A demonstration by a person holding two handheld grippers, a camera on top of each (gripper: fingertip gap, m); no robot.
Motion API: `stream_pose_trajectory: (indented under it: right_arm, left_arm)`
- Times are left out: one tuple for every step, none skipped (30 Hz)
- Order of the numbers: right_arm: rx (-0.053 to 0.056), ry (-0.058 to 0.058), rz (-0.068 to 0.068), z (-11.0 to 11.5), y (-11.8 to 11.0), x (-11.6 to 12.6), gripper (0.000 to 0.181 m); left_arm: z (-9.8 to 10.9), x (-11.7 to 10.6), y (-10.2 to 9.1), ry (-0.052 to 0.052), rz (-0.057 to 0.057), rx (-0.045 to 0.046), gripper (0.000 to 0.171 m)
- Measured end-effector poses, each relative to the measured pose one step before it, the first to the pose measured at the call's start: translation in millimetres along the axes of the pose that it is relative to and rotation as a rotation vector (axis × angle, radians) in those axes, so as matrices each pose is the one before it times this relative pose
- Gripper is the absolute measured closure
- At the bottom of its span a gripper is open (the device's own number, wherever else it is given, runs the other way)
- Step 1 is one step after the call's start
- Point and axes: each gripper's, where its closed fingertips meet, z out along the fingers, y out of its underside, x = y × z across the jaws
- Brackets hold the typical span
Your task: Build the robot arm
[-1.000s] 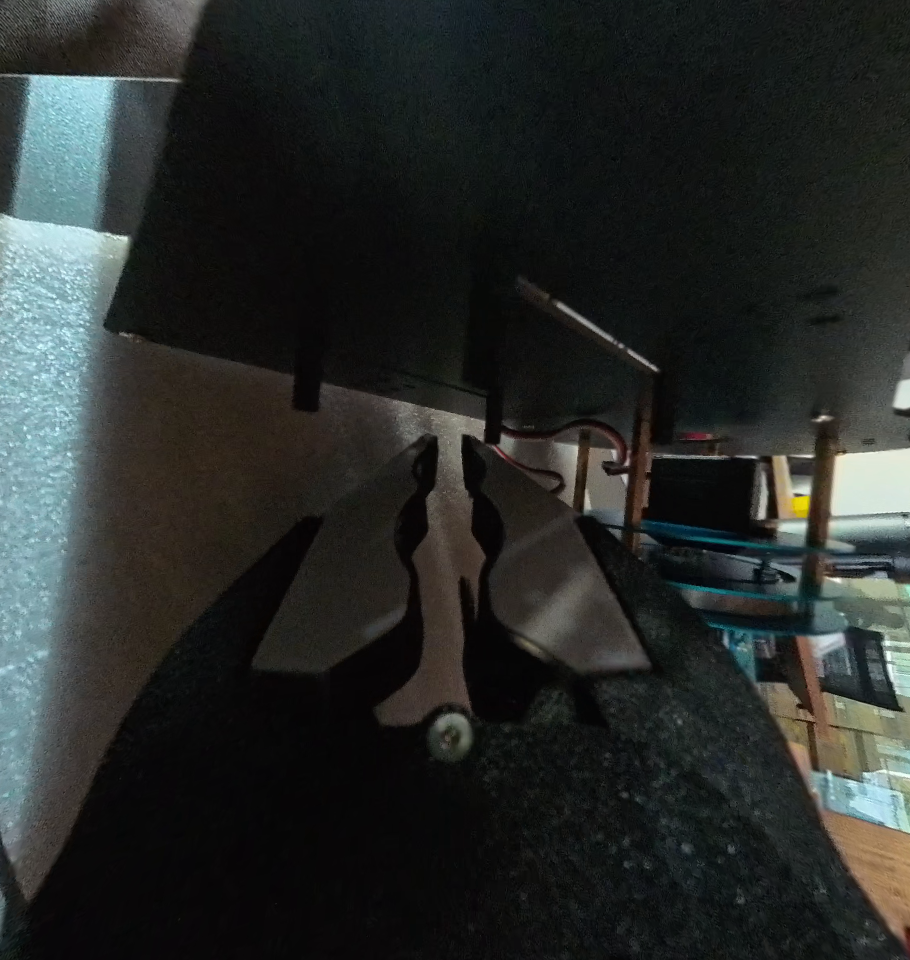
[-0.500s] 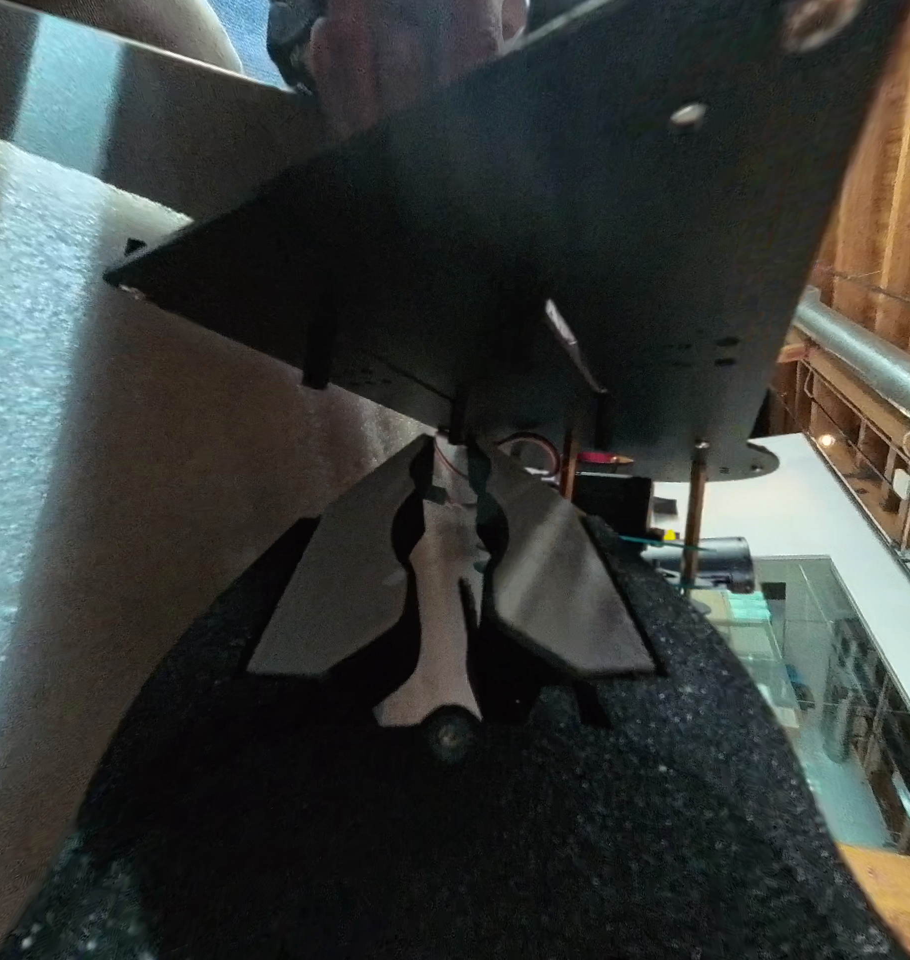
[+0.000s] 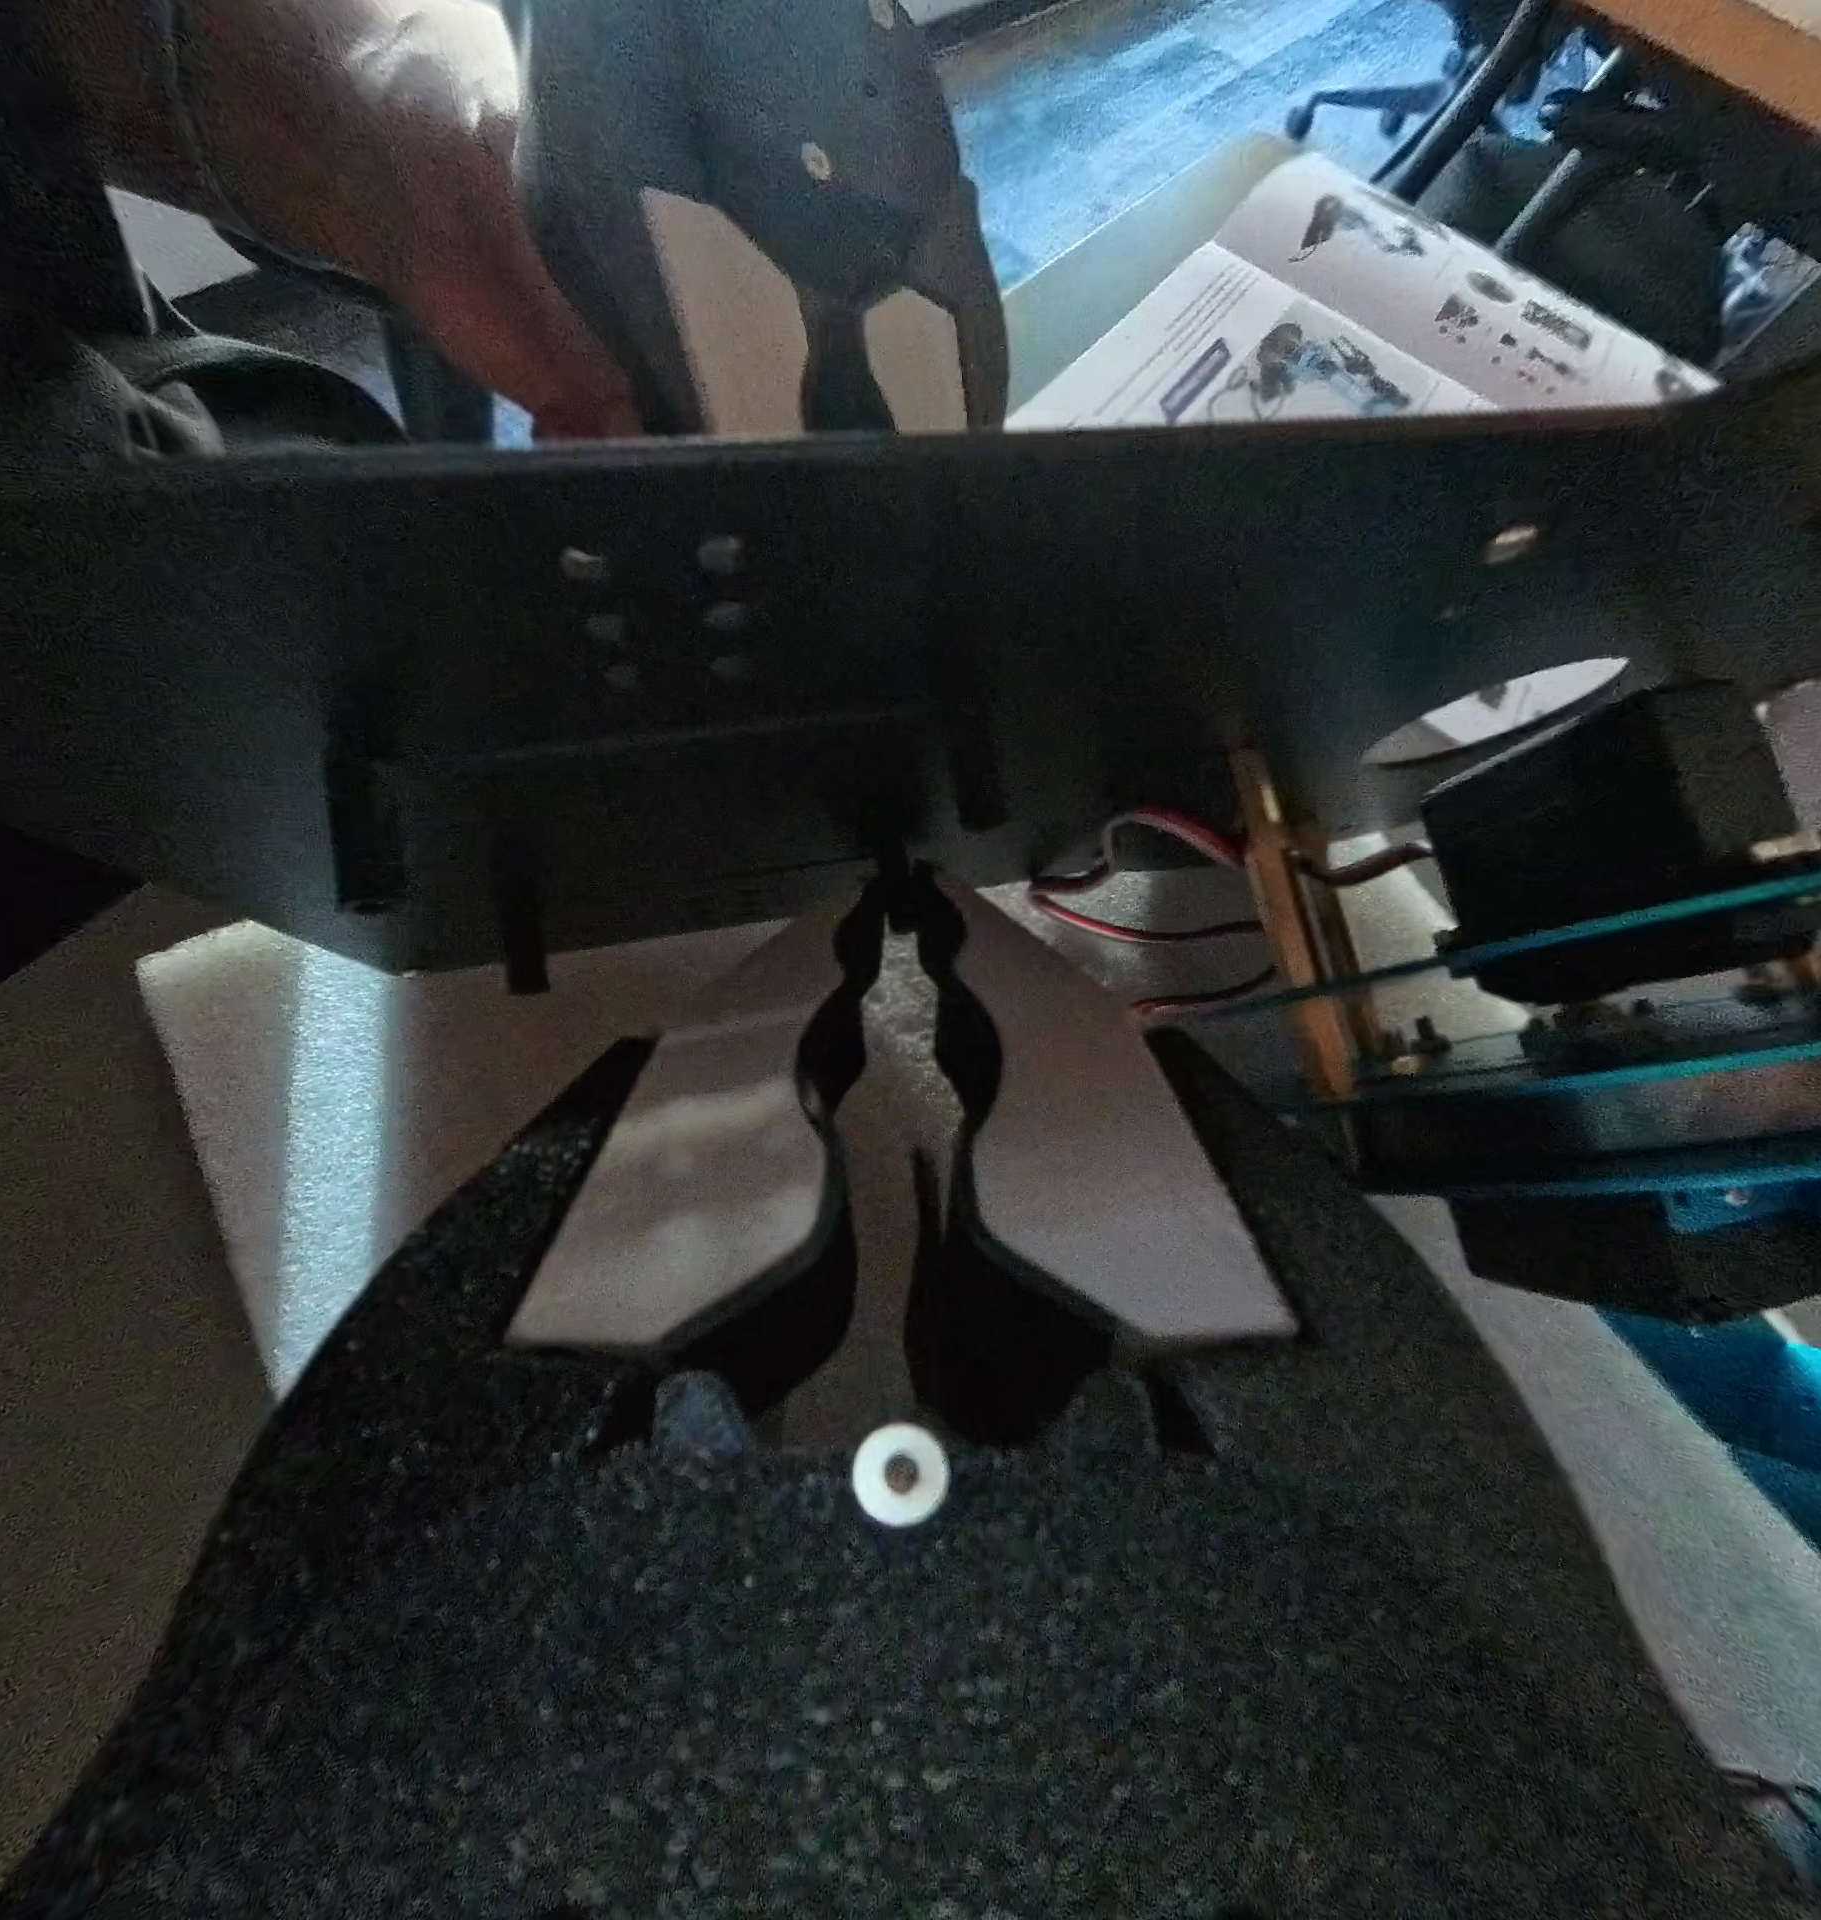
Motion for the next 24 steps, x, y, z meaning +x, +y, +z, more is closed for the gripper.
stream_pose_trajectory:
  right_arm:
    - [-0.0043,0.0098,-0.0173,0.04,0.03,0.09,0.176]
    - [-0.0038,0.0362,-0.0548,-0.16,0.13,0.32,0.176]
    - [-0.0030,0.0521,-0.0734,-0.96,0.04,0.42,0.176]
    - [-0.0045,0.0558,-0.0923,-1.49,0.34,-0.02,0.175]
    - [-0.0155,0.0473,-0.1080,-0.74,2.25,-2.04,0.168]
    - [-0.0317,0.0626,-0.1177,0.83,5.08,-0.14,0.164]
    - [-0.0302,0.0718,-0.1092,2.58,5.31,0.72,0.163]
    - [-0.0074,0.0675,-0.0816,2.15,1.08,0.91,0.161]
    - [-0.0034,0.0541,-0.0513,1.24,-0.42,1.87,0.163]
    - [0.0005,0.0221,-0.0266,0.39,-1.25,0.98,0.163]
    - [0.0031,0.0230,0.0013,0.06,-1.56,3.86,0.171]
    - [-0.0088,0.0091,0.0092,0.94,0.51,3.10,0.176]
    - [-0.0022,-0.0101,0.0091,0.53,-0.14,-0.30,0.176]
    - [-0.0048,-0.0195,0.0143,0.45,0.38,-0.36,0.177]
    - [-0.0071,-0.0516,0.0469,0.04,0.22,-1.17,0.177]
    - [-0.0081,-0.0965,0.1171,0.07,0.04,-2.30,0.178]
    - [0.0051,-0.1251,0.1745,-0.14,-0.42,-3.20,0.178]
    - [0.0266,-0.1150,0.1579,0.34,-0.16,-2.93,0.178]
    - [0.0254,-0.0982,0.1359,-0.10,-0.51,-2.49,0.178]
    - [0.0113,-0.0625,0.0779,0.37,0.02,-1.60,0.178]
    - [-0.0028,-0.0281,0.0273,0.00,0.01,-0.78,0.178]
    - [-0.0027,0.0066,-0.0099,0.20,0.04,0.31,0.178]
    - [-0.0013,0.0221,-0.0229,-0.09,-0.04,0.38,0.177]
    - [-0.0031,0.0348,-0.0339,-0.33,0.11,0.79,0.177]
  left_arm:
    - [0.06,-0.04,-0.11,0.0010,-0.0009,0.00100,0.171]
    - [0.11,0.06,-0.03,0.0026,-0.0010,-0.00030,0.171]
    - [0.26,0.24,-0.01,0.0029,-0.0007,-0.00049,0.171]
    - [0.21,0.02,-0.09,0.0014,0.0010,-0.00025,0.171]
    - [0.09,0.01,-0.01,0.0012,0.0014,-0.00037,0.171]
    - [-0.08,-0.03,0.03,0.0013,0.0000,-0.00061,0.171]
    - [0.06,0.00,0.05,-0.0002,0.0001,-0.00050,0.171]
    - [-0.02,-0.05,0.01,-0.0019,0.0016,0.00002,0.171]
    - [-0.03,0.03,0.02,-0.0020,0.0016,0.00024,0.171]
    - [0.03,0.02,0.07,-0.0014,0.0003,0.00098,0.171]
    - [0.05,0.06,-0.10,-0.0005,-0.0016,0.00179,0.171]
    - [0.10,-0.10,-0.02,0.0000,-0.0034,0.00180,0.171]
    - [-0.06,-0.18,-0.02,-0.0002,-0.0029,0.00130,0.171]
    - [-0.10,-0.12,0.03,-0.0006,-0.0010,0.00070,0.171]
    - [0.06,0.02,0.04,-0.0006,0.0003,-0.00012,0.171]
    - [-0.08,0.12,-0.01,0.0001,0.0001,-0.00025,0.171]
    - [0.04,-0.03,-0.07,0.0005,-0.0010,-0.00008,0.171]
    - [0.01,0.05,-0.02,0.0001,-0.0004,0.00013,0.171]
    - [0.07,0.06,-0.14,-0.0008,-0.0001,0.00053,0.171]
    - [0.02,-0.04,0.11,-0.0009,0.0009,0.00046,0.171]
    - [-0.03,0.01,0.04,-0.0007,0.0000,0.00109,0.171]
    - [-0.11,-0.04,0.05,-0.0005,-0.0008,0.00088,0.171]
    - [0.06,0.05,0.04,0.0000,-0.0012,0.00035,0.171]
    - [0.12,0.07,-0.08,0.0006,-0.0005,0.00011,0.171]
